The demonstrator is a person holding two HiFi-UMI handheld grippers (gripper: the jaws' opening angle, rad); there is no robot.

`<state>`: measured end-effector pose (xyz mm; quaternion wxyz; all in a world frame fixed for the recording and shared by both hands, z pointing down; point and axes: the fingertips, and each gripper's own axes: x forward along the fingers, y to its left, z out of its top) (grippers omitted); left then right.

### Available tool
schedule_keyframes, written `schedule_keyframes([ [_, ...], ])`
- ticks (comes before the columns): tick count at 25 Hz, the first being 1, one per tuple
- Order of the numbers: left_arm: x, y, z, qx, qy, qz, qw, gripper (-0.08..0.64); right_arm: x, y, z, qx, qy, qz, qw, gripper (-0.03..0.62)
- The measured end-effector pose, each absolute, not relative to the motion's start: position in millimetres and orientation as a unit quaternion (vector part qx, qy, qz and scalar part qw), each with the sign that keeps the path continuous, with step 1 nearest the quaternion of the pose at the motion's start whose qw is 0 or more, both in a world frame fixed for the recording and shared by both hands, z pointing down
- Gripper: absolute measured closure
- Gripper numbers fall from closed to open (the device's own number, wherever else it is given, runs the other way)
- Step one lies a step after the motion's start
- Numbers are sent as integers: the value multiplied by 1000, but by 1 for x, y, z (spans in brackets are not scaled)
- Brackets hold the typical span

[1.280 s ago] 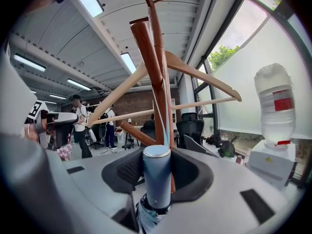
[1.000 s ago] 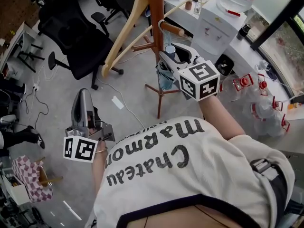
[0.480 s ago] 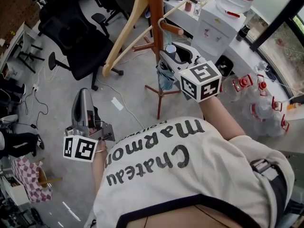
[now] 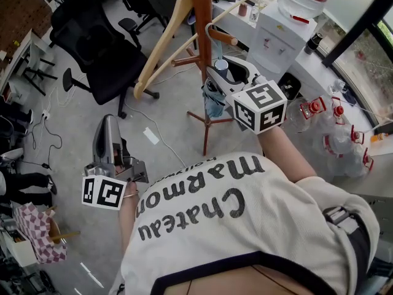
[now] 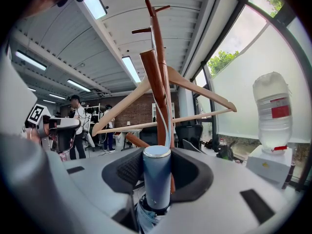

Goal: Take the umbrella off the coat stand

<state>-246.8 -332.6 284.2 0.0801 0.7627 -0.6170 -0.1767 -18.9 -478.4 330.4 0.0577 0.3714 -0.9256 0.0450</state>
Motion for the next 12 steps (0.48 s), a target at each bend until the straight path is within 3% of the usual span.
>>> schedule_keyframes([
  [12, -246, -334, 284, 765, -613, -179, 82, 537, -9, -478, 325, 388, -919, 43, 52, 426],
])
